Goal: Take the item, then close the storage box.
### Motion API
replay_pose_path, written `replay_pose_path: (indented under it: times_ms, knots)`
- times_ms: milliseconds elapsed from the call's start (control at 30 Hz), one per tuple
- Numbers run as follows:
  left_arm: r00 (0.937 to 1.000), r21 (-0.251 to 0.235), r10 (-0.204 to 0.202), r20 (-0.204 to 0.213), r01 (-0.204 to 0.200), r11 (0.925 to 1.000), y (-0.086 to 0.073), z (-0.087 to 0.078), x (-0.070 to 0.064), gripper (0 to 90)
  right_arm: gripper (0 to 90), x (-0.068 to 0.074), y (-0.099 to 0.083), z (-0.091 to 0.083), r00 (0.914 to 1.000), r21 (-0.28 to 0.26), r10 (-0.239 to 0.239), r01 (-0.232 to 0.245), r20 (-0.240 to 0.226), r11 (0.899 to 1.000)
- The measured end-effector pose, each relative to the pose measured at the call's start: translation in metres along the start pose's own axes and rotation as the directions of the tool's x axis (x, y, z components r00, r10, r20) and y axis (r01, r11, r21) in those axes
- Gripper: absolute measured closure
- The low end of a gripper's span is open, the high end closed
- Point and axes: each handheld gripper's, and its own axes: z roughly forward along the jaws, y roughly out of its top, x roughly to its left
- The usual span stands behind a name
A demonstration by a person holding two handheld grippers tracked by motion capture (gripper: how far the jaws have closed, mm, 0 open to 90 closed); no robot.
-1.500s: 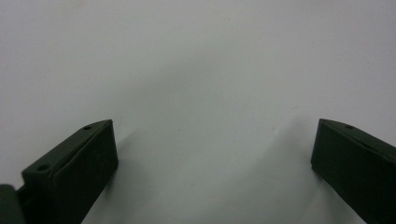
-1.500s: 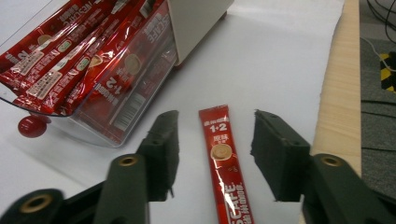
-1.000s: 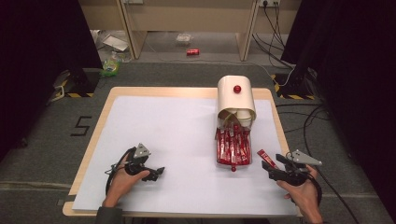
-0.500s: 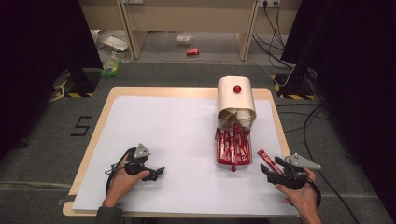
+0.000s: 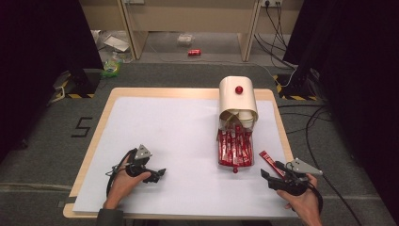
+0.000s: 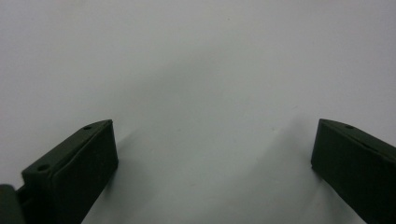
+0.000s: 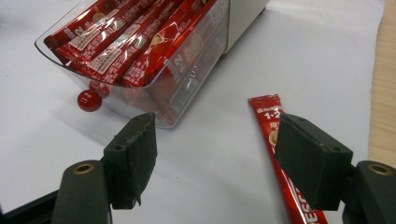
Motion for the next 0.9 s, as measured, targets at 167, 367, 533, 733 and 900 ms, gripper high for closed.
replay_pose_path:
  times_ms: [167, 367, 533, 733, 900]
  knots:
    - [1.0000, 0.000, 0.000, 0.000, 0.000, 1.0000, 0.000, 0.000, 0.000, 0.0, 29.2, 0.002, -0.002, 0.001, 1.0000, 0.003, -0.006, 0.006, -0.003, 1.000]
    - [1.0000, 0.001, 0.001, -0.002, -0.001, 1.0000, 0.000, 0.000, 0.000, 0.0, 28.4, 0.008, -0.002, 0.005, 0.9994, 0.007, -0.025, 0.025, -0.024, 1.000]
    - [1.0000, 0.001, 0.000, -0.002, 0.000, 1.0000, 0.000, 0.000, 0.000, 0.0, 28.1, 0.013, -0.002, 0.008, 0.9987, 0.010, -0.035, 0.036, -0.038, 0.999]
    - [1.0000, 0.001, 0.000, -0.002, 0.000, 1.0000, 0.000, 0.000, 0.000, 0.0, 27.6, 0.018, -0.003, 0.010, 0.9979, 0.015, -0.046, 0.047, -0.045, 0.999]
    - [1.0000, 0.001, 0.000, -0.002, 0.000, 1.0000, 0.000, 0.000, 0.000, 0.0, 27.5, 0.023, -0.003, 0.013, 0.9965, 0.012, -0.062, 0.063, -0.056, 0.998]
